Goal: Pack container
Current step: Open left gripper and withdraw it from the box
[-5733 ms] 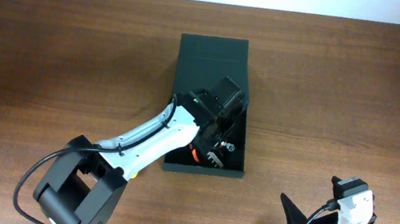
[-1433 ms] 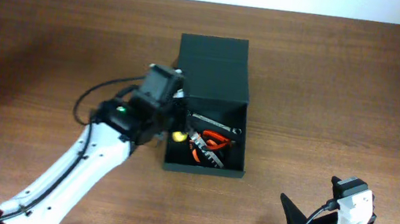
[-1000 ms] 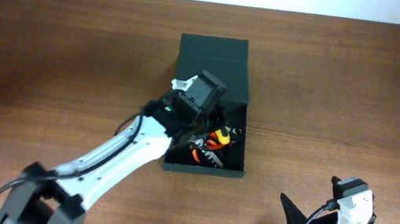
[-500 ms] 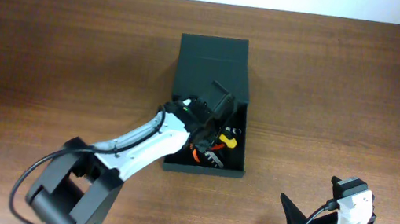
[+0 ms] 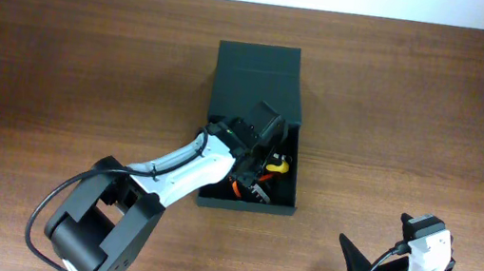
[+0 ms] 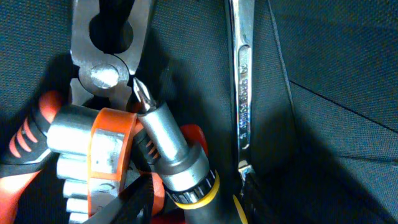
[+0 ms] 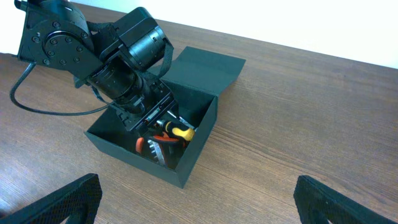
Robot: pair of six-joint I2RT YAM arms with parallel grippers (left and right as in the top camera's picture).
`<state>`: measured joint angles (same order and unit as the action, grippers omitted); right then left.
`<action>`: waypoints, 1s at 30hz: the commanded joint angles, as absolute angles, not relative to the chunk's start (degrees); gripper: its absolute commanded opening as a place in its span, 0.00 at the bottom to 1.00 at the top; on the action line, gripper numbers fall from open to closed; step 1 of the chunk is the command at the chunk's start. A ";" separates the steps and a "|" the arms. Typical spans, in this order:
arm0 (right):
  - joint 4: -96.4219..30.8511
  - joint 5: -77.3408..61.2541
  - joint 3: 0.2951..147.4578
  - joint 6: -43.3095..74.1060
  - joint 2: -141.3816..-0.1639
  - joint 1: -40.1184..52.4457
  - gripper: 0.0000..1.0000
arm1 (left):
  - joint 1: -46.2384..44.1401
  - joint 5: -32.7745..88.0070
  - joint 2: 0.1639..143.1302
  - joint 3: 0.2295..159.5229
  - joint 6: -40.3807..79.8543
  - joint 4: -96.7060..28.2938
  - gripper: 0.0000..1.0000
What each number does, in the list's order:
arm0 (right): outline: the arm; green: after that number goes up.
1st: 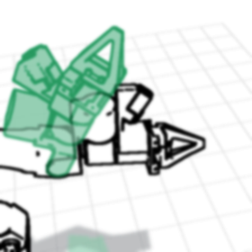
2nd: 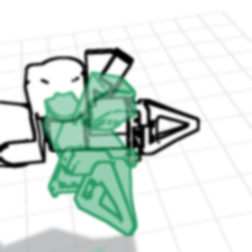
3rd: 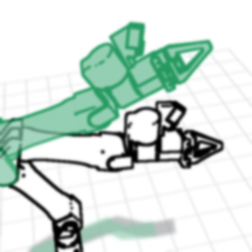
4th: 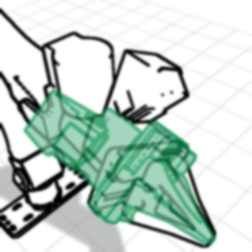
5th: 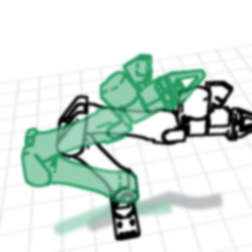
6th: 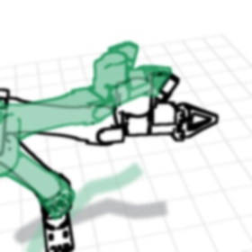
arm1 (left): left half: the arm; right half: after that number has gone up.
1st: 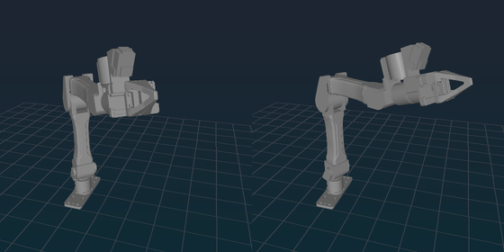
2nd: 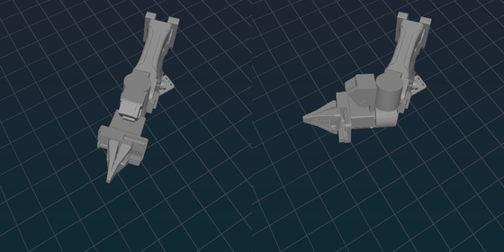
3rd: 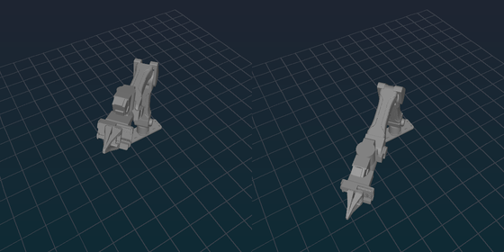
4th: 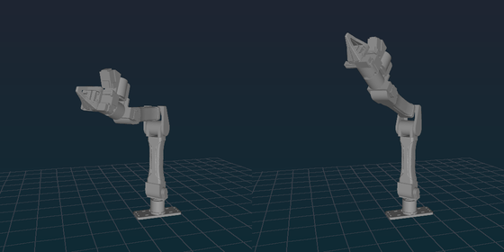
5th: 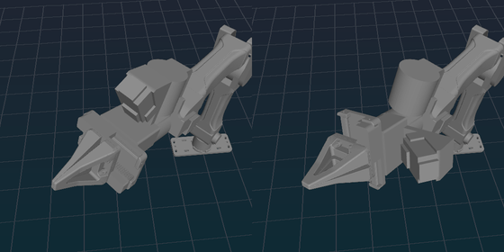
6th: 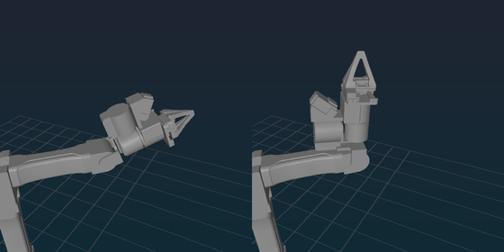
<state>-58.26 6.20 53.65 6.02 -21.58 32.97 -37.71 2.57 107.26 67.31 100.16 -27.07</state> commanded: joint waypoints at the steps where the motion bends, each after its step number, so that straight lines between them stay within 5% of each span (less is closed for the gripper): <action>1: -58.06 6.72 53.56 6.50 -21.63 32.60 0.99 | -37.87 2.15 107.44 68.60 100.36 -26.96 0.49; 10: -58.08 6.72 53.56 6.50 -21.63 32.60 0.99 | -37.63 0.05 96.18 71.92 82.61 -27.03 0.54; 14: -58.08 6.72 53.56 6.50 -21.63 32.60 0.99 | -37.04 0.27 90.78 72.07 69.10 -27.44 0.99; 25: -58.08 6.72 53.56 6.50 -21.63 32.60 0.99 | -35.44 0.14 78.06 72.07 37.50 -37.60 0.99; 30: -58.08 6.72 53.56 6.50 -21.63 32.60 0.99 | -35.44 -0.45 75.44 72.07 36.56 -40.18 0.99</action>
<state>-58.28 6.20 53.65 6.04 -21.58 32.97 -35.81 0.58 76.79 71.48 42.02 -40.05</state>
